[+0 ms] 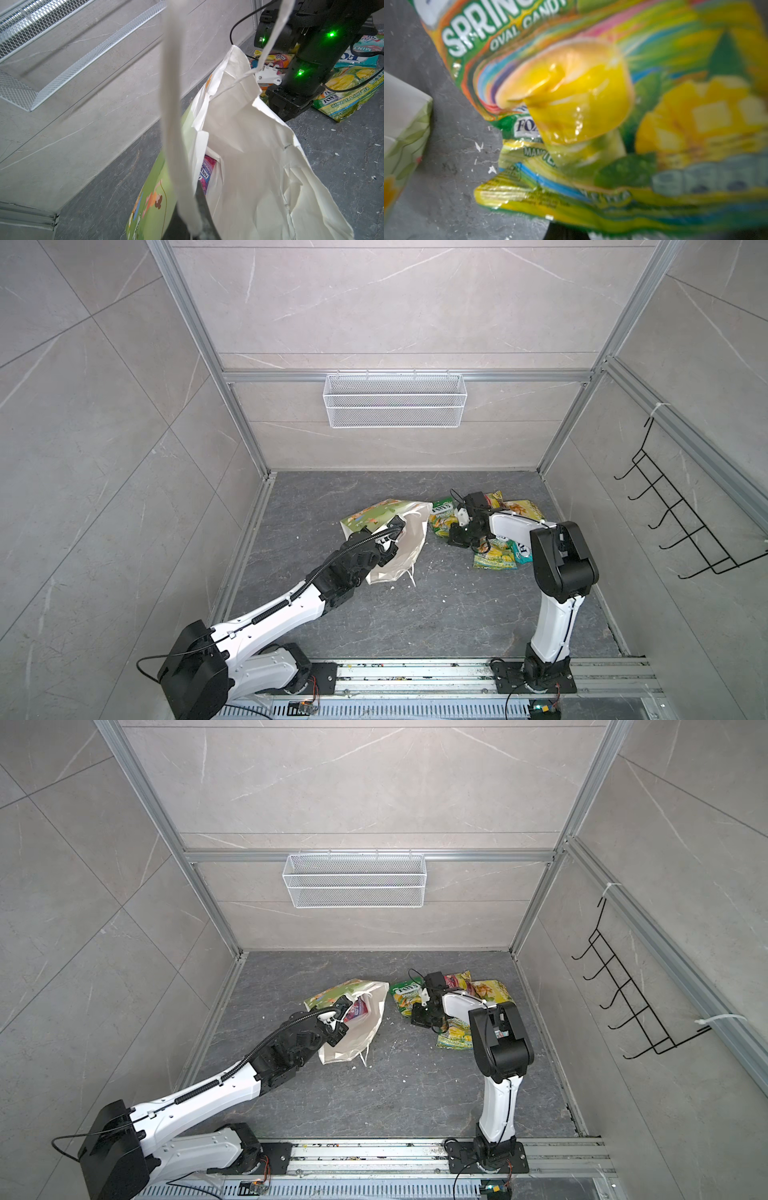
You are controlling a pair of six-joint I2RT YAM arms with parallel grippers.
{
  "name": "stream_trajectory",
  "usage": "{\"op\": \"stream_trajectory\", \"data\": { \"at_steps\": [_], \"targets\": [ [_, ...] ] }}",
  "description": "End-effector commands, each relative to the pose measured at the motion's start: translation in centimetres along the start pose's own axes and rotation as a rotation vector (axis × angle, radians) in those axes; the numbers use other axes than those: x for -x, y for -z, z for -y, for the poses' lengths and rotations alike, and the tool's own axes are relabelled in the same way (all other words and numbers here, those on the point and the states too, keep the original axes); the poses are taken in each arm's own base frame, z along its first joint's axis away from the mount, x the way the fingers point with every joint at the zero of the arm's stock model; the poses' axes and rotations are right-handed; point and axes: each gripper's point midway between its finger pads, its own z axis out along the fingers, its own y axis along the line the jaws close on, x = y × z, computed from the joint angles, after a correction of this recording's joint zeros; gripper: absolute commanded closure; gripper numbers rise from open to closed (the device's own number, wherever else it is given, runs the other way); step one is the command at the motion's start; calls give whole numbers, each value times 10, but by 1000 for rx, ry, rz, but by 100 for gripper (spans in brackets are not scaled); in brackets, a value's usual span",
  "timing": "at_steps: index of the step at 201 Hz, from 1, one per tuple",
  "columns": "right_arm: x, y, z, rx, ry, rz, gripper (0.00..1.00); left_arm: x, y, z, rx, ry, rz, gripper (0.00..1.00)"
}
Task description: Take the snacks out of the paper bag
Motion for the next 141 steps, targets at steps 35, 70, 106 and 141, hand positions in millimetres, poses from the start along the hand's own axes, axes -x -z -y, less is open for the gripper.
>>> {"op": "stream_trajectory", "data": {
  "at_steps": [35, 70, 106, 141],
  "targets": [
    [10, 44, -31, 70, 54, 69, 100, 22, 3, -10, 21, 14, 53, 100],
    [36, 78, -55, 110, 96, 154, 86, 22, 5, -11, 26, 18, 60, 100],
    [43, 50, -55, 28, 128, 68, 93, 23, 4, -9, 17, 24, 61, 100],
    [44, 25, -47, 1, 122, 26, 93, 21, 5, -9, 14, 24, 47, 100]
  ]
}}
